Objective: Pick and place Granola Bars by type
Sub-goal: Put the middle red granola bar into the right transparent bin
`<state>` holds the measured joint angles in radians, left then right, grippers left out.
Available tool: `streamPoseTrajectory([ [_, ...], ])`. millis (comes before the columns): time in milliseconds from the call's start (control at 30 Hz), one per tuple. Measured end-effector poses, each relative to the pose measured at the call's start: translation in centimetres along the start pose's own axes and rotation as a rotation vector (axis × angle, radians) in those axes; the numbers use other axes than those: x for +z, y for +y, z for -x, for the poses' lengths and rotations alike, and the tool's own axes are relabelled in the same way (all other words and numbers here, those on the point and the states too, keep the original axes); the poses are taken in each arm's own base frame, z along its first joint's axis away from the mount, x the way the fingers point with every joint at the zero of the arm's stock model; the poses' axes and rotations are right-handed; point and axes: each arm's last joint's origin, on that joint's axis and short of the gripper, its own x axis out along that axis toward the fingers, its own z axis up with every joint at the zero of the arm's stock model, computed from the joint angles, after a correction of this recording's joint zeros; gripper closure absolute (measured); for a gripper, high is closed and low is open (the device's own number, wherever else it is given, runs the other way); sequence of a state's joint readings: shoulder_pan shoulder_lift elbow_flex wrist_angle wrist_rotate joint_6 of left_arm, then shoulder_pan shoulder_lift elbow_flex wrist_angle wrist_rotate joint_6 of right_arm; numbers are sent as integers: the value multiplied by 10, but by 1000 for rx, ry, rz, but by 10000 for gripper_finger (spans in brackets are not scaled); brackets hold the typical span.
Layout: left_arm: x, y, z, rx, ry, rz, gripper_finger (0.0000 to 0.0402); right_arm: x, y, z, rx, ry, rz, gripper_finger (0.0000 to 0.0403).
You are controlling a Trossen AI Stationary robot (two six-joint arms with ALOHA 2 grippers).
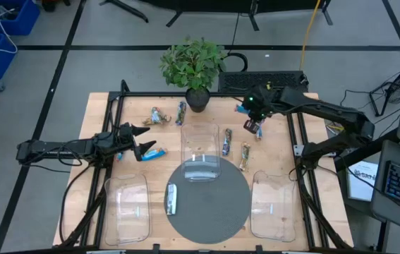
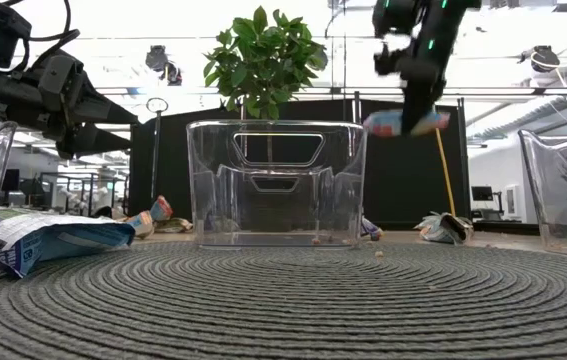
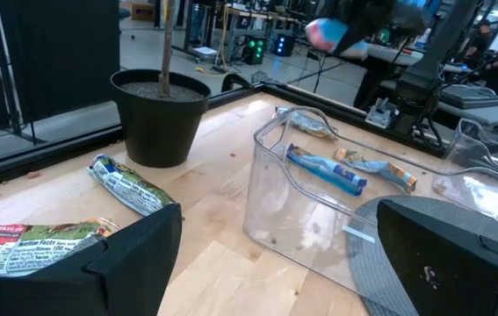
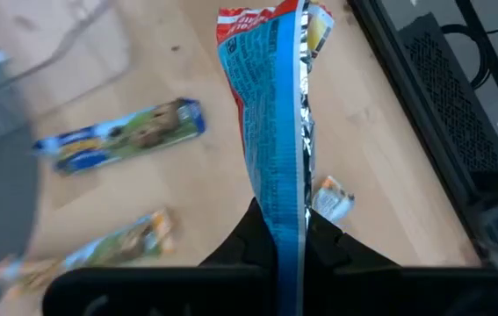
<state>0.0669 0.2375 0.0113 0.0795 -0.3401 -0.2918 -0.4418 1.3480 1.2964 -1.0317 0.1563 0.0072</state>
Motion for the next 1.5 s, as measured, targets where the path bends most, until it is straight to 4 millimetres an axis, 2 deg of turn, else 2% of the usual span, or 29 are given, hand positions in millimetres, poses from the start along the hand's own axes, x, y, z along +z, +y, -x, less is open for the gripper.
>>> streamPoseTrajectory([
  [233, 0, 0, 0, 0, 0, 0, 23, -2, 15, 68, 46, -19, 13, 395],
  [400, 0, 0, 0, 0, 0, 0, 23, -12, 25, 106, 78, 12, 34, 396],
  [500, 0, 0, 0, 0, 0, 0, 23, -21, 31, 125, 90, 50, 60, 397],
  [767, 0, 0, 0, 0, 0, 0, 23, -43, 53, 161, 255, -32, 78, 397],
  [1000, 0, 0, 0, 0, 0, 0, 23, -60, 79, 170, 325, -20, 143, 397],
  [1233, 0, 0, 0, 0, 0, 0, 23, -82, 105, 154, 277, 51, 198, 397],
  [1500, 0, 0, 0, 0, 0, 0, 23, -115, 125, 133, 168, 83, 165, 397],
])
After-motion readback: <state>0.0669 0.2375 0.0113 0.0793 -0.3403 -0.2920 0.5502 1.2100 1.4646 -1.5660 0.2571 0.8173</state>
